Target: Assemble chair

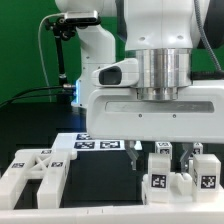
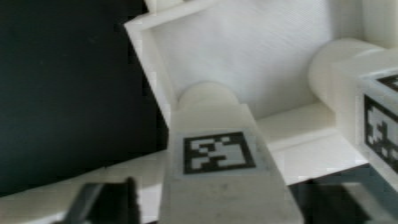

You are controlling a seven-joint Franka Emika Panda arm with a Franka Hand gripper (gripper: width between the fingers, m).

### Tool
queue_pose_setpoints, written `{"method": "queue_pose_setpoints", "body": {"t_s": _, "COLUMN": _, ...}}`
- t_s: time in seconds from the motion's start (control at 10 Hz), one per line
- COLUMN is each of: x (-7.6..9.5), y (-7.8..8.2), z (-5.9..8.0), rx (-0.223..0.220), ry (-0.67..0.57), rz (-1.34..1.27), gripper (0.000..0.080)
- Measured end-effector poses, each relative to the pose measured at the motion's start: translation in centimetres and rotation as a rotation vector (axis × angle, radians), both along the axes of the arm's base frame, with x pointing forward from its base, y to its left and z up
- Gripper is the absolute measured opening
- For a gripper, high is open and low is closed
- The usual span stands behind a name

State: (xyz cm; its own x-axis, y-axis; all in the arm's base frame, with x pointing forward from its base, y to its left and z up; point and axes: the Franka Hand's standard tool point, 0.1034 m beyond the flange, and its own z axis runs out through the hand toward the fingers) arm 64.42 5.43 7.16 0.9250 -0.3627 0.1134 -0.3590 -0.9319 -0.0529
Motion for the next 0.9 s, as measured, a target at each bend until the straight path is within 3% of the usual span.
{"method": "queue_pose_setpoints", "body": {"t_s": 0.1, "x": -0.01, "y": 0.02, "z": -0.01, "rx": 0.011, "ry": 0.001, "rz": -0.088, "gripper": 0.0306}}
{"method": "queue_pose_setpoints", "body": {"t_s": 0.3, "x": -0.01, "y": 0.00, "z": -0.02, "rx": 0.027, "ry": 0.002, "rz": -0.213, "gripper": 0.0285}}
{"method": "queue_pose_setpoints", "body": {"t_s": 0.6, "x": -0.21, "y": -0.31, "z": -0.03, "rx": 0.077, "ry": 0.021, "rz": -0.628, "gripper": 0.0285}}
{"method": "queue_pose_setpoints", "body": {"t_s": 0.9, "x": -0.16, "y": -0.35, "z": -0.01, "rx": 0.193, "ry": 0.051, "rz": -1.176, "gripper": 0.0285}}
